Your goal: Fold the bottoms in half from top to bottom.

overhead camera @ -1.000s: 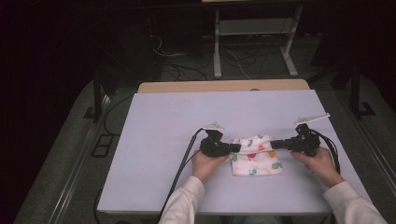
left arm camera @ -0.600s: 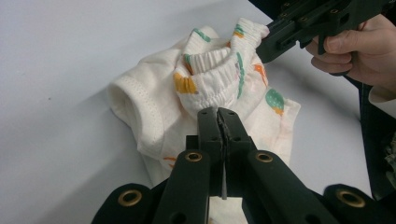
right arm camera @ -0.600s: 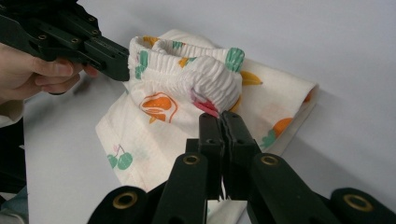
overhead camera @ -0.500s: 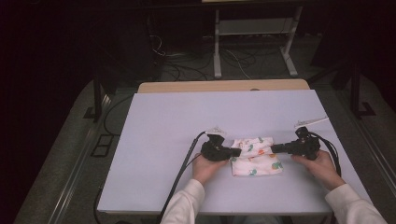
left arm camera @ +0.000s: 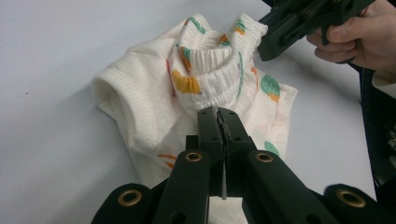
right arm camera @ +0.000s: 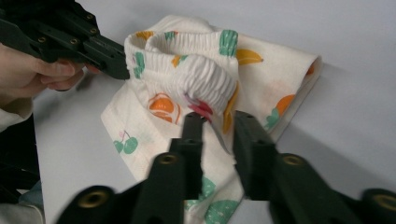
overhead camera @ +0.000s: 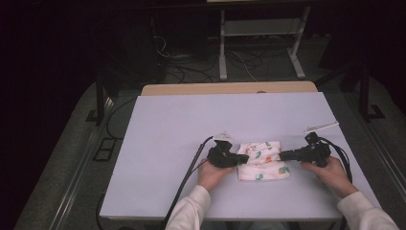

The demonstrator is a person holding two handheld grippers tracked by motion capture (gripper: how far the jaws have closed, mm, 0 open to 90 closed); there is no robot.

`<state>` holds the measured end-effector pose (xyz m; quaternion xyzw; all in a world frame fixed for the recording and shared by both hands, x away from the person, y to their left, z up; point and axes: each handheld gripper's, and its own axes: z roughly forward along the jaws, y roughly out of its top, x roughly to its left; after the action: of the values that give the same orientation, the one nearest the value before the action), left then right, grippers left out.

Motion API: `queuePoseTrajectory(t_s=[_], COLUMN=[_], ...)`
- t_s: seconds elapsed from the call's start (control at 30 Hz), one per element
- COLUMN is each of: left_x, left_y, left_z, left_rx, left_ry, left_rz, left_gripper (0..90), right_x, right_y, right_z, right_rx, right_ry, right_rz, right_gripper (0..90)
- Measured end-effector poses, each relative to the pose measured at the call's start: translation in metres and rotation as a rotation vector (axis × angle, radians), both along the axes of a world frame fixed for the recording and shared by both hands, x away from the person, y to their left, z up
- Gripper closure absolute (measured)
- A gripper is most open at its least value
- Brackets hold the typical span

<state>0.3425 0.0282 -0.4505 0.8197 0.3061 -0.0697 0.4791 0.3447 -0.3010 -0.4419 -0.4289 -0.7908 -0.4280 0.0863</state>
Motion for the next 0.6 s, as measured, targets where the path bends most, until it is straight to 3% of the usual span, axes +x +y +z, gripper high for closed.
queuePoseTrajectory(t_s=[0.1, 0.2, 0.4, 0.6], left_x=[-0.001, -0.002, -0.003, -0.003], left_y=[-0.001, -0.001, -0.002, -0.002], left_z=[0.000, 0.000, 0.000, 0.000], left_rx=[0.000, 0.004, 0.006, 0.002], left_ry=[-0.004, -0.008, -0.016, -0.016], left_rz=[-0.002, -0.007, -0.011, -0.013], left_gripper=[88.2, 88.2, 88.2, 88.2], right_x=[0.001, 0.003, 0.014, 0.028], right_y=[-0.001, -0.003, -0.003, 0.008], right_z=[0.003, 0.008, 0.025, 0.039], right_rx=[0.011, 0.054, 0.107, 0.096], right_ry=[-0.009, -0.020, -0.059, -0.083], right_rz=[-0.010, -0.011, 0.000, 0.009], right_gripper=[52.9, 42.4, 38.0, 42.3])
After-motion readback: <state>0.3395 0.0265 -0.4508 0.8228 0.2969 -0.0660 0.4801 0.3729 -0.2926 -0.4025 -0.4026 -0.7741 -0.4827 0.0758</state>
